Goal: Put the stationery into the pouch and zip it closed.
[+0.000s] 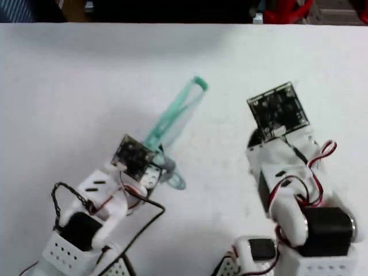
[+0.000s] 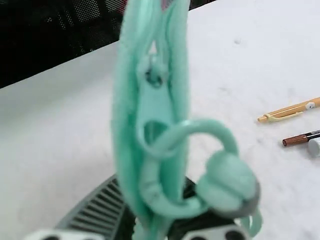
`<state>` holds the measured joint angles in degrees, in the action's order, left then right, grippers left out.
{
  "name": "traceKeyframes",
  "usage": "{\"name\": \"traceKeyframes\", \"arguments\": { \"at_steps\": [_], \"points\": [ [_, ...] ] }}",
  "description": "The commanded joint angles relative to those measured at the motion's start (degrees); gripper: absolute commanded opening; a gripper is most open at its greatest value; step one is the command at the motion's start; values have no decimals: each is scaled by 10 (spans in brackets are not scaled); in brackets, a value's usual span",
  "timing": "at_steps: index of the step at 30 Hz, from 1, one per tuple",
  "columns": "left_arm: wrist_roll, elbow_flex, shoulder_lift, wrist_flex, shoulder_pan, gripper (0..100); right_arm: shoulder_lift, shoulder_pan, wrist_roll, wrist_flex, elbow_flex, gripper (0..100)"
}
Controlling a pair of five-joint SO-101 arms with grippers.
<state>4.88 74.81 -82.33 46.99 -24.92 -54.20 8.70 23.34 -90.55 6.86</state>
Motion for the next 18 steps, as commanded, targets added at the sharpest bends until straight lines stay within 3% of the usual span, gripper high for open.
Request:
{"name": "traceKeyframes", "arguments": {
  "at_steps": [1, 9, 18],
  "points": [
    [-3, -15, -1, 13, -2, 24, 38, 68, -54, 23, -129, 18],
    [-7, -44, -2, 44, 3, 24, 176, 191, -91, 42, -406, 18],
    [-3, 19, -145, 51, 7, 24, 266, 229, -93, 70, -428, 18]
  ]
}}
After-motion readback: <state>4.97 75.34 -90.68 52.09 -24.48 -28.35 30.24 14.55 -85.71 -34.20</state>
